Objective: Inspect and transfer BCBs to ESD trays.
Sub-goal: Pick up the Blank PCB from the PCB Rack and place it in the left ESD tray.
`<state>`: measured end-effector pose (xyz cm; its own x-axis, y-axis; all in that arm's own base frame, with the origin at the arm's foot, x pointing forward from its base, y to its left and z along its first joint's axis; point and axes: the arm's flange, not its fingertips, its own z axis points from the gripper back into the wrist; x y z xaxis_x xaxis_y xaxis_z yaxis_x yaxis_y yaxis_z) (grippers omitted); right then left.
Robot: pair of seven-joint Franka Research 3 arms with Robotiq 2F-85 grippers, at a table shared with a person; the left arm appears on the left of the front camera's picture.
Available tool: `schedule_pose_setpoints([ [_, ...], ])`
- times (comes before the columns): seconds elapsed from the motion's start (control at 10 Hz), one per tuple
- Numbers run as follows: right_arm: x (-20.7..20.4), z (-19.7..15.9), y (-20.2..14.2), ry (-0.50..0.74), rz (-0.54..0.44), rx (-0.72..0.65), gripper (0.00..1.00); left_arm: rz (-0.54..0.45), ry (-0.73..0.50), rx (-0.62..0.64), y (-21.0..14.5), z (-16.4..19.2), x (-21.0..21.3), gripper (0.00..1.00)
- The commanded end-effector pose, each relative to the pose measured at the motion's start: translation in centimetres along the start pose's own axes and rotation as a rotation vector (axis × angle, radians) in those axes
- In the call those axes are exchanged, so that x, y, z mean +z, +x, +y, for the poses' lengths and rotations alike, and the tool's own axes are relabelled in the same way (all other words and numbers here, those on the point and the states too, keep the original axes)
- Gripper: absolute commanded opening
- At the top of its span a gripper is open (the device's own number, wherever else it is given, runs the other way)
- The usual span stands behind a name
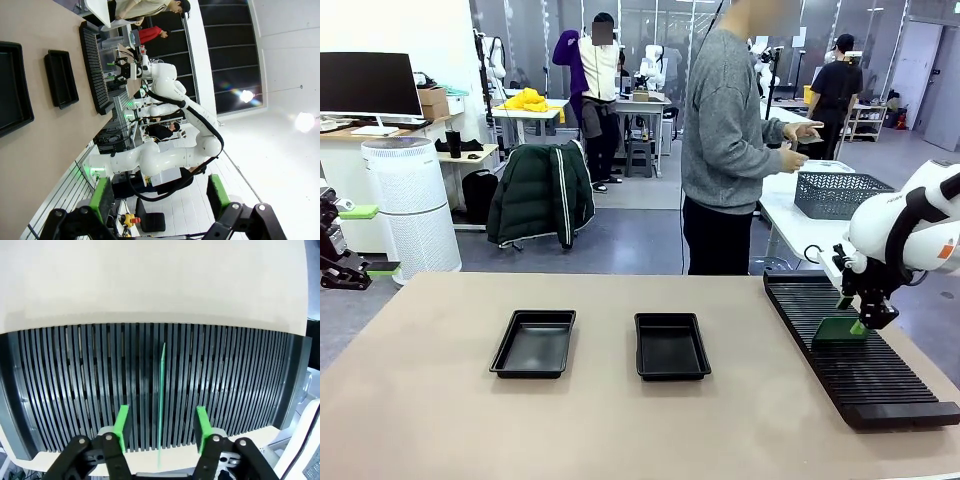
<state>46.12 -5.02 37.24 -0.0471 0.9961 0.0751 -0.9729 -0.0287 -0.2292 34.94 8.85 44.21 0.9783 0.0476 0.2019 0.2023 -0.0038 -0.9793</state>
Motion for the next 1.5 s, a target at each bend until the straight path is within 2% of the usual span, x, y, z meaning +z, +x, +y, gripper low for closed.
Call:
schedule_pose_setpoints([
  [0.0, -0.88, 0.28, -0.38, -0.021, -0.011, -0.002, 0.53, -0.003, 0.0, -0.003, -0.07, -0.11, 0.07, 1.0],
  [0.4, -1.21, 0.26, -0.6, -0.028, 0.005, -0.024, 0.27, -0.003, 0.0, -0.003, -0.07, -0.11, 0.07, 1.0],
  [1.0, -1.5, -0.16, -0.6, -0.022, -0.003, -0.031, 0.06, -0.003, 0.0, -0.003, -0.07, -0.11, 0.07, 1.0],
  [1.1, -1.56, -0.2, -0.57, -0.017, -0.003, -0.032, 0.06, -0.003, 0.0, -0.003, -0.07, -0.11, 0.07, 1.0],
  [1.2, -1.61, -0.23, -0.57, -0.016, -0.004, -0.034, 0.02, -0.003, 0.0, -0.003, -0.07, -0.11, 0.07, 1.0],
  [1.3, -1.64, -0.25, -0.51, -0.015, -0.003, -0.036, 0.06, -0.003, 0.0, -0.003, -0.07, -0.11, 0.07, 1.0],
  [1.4, -1.72, -0.24, -0.59, -0.014, -0.003, -0.039, 0.06, -0.003, 0.0, -0.003, -0.07, -0.11, 0.07, 1.0],
])
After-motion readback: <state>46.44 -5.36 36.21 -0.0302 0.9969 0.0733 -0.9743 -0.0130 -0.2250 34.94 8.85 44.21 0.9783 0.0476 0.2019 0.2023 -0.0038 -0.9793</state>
